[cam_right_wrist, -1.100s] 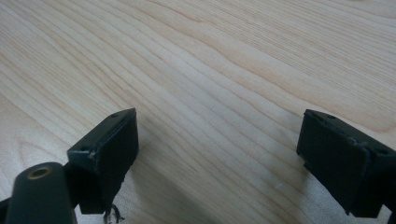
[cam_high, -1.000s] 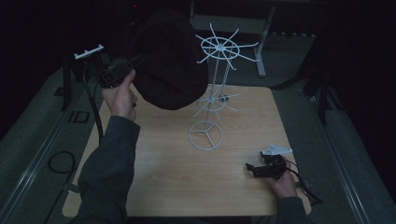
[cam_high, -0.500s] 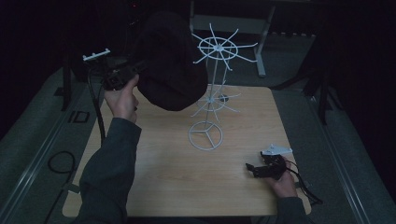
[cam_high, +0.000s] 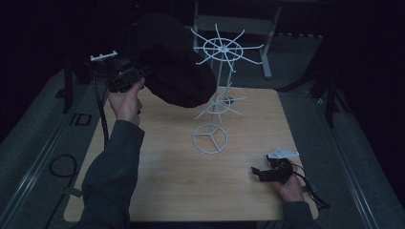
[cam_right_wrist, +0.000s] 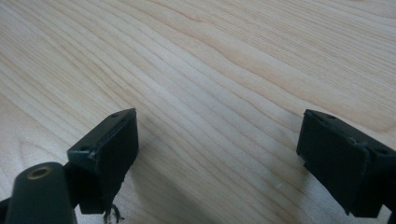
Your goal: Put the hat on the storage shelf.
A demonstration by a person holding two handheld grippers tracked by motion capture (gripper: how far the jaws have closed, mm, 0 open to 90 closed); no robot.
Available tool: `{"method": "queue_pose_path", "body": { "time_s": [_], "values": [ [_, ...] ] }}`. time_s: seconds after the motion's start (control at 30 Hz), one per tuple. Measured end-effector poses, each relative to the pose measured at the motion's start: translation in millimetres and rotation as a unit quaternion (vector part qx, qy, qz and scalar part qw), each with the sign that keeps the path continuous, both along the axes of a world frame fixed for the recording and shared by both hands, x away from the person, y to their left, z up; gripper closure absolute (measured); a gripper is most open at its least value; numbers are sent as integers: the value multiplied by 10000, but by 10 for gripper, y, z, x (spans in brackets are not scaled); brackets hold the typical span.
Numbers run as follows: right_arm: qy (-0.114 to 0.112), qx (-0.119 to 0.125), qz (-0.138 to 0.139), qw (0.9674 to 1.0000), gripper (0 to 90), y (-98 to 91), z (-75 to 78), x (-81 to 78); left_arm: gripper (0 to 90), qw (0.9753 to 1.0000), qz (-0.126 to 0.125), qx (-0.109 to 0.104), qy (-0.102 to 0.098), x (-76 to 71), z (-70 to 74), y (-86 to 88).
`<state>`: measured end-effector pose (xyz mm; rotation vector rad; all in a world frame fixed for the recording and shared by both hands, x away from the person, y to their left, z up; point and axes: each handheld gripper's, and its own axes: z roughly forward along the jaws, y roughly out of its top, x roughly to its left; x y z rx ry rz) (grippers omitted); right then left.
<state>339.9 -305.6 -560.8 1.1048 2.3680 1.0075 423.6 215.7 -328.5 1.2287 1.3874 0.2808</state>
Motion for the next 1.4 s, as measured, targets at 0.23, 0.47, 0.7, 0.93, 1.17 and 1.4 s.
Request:
{"method": "queue_pose_path", "body": {
  "time_s": [0.23, 0.47, 0.7, 0.93, 1.17, 1.4],
  "values": [
    [5, -2, 0, 10000, 125, 0, 1, 0, 740, 9998, -123, 42, -129, -18, 31, 4],
    [6, -2, 4, 10000, 125, 0, 1, 0, 775, 9980, -385, -391, -306, 1, 21, 20],
    [7, -3, 3, 10000, 125, -1, 1, 0, 775, 9947, -527, -829, -294, 35, 43, 38],
    [5, -3, 2, 10000, 126, -1, 1, 0, 777, 9908, -688, -1163, 26, 145, 11, 62],
    [8, -9, -6, 10000, 126, 0, 2, -1, 776, 9920, -482, -976, 647, 266, -78, -11],
    [9, 3, 7, 10000, 126, -1, 1, -3, 764, 9914, -371, -786, 983, 318, -225, -49]
  ]
}}
